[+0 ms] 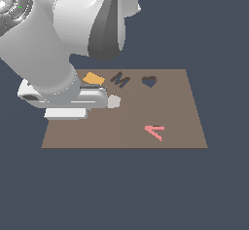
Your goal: Insert a designated object into the corresponding slot on a board.
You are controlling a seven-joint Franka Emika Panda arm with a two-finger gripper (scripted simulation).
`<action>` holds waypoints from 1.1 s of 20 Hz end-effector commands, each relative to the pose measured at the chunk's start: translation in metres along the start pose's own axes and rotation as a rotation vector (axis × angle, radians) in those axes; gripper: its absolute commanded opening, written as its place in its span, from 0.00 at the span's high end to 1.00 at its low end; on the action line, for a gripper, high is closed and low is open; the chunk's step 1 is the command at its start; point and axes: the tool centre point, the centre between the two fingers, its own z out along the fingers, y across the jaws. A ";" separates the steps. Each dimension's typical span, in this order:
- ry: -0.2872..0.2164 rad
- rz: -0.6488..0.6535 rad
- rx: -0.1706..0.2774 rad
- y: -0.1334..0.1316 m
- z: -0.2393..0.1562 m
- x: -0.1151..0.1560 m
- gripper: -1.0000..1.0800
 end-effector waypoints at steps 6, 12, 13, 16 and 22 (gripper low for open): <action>0.000 -0.362 0.019 -0.046 0.003 -0.011 1.00; 0.007 -0.655 0.033 -0.084 0.004 -0.022 1.00; 0.009 -0.704 0.035 -0.090 0.004 -0.024 1.00; 0.014 -0.852 0.040 -0.109 0.003 -0.031 1.00; 0.022 -1.123 0.042 -0.138 0.002 -0.044 1.00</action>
